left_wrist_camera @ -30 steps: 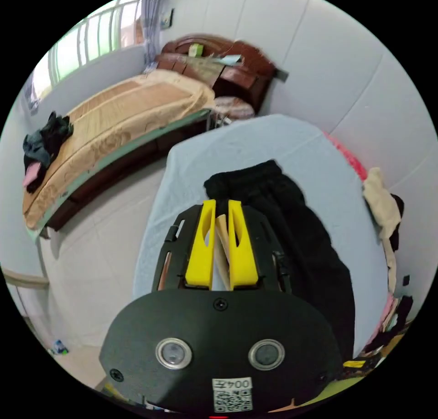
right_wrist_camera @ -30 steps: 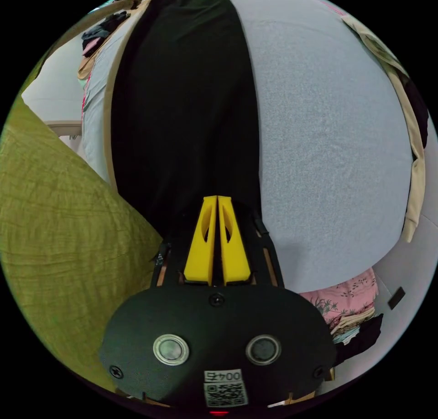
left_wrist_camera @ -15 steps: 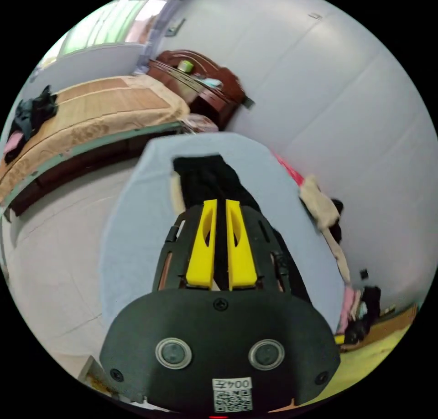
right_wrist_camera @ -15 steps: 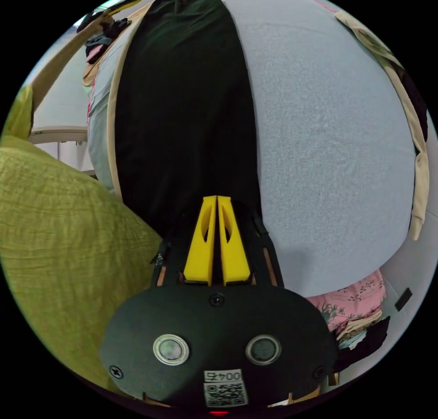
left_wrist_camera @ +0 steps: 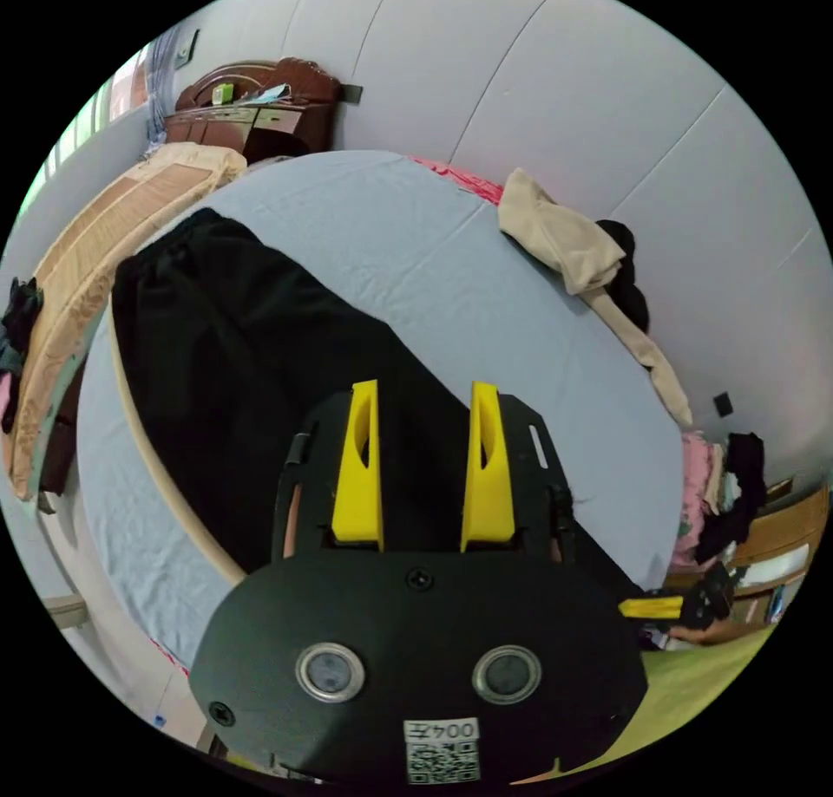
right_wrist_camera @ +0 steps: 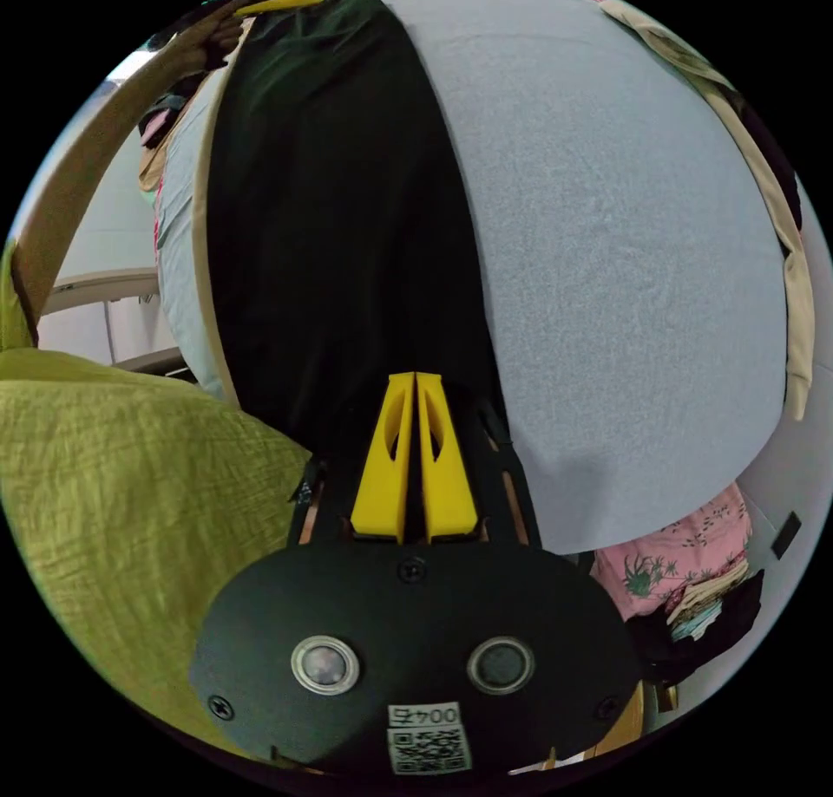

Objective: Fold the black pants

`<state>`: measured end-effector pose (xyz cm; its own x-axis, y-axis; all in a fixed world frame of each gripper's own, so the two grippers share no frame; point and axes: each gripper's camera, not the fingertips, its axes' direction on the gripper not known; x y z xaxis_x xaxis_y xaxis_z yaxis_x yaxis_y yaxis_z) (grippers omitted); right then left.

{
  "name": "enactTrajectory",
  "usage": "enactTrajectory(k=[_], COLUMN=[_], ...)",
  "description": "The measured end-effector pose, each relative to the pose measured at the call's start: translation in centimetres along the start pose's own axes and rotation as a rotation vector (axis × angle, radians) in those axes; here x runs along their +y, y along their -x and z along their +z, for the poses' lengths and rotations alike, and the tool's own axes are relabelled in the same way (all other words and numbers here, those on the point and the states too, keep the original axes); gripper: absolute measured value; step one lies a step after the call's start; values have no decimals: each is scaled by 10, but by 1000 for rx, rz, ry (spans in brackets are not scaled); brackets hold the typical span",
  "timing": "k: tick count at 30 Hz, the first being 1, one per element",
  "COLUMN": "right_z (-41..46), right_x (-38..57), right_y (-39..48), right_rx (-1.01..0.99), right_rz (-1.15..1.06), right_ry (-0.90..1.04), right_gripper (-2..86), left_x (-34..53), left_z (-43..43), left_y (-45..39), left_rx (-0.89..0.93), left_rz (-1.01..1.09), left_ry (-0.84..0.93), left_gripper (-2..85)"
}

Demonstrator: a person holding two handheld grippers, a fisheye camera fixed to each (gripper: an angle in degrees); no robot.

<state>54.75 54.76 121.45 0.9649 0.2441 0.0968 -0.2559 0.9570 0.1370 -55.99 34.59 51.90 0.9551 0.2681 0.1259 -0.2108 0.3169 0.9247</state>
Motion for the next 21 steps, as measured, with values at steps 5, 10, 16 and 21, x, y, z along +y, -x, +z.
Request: enactTrajectory(k=[5,10,16,21], right_z=[2,4,8,0], right_x=[-13,-23,-33,-32], right_y=[-19,-33,-60,-86], right_rx=[-27,-44,-123,-240], right_rz=[-17,-72,-82,-112], right_ry=[-15,-39,-66,-180], right_gripper=[-7,-6,2,50], left_x=[-23,-15,4,48], left_z=[43,57,59,-1], left_y=[-11,-18,-12,49], left_rx=[-85,-237,-428,-208], left_rz=[-16,-24,-29,-232], left_ry=[88,122,133,-39], left_gripper=[139,131,60,31])
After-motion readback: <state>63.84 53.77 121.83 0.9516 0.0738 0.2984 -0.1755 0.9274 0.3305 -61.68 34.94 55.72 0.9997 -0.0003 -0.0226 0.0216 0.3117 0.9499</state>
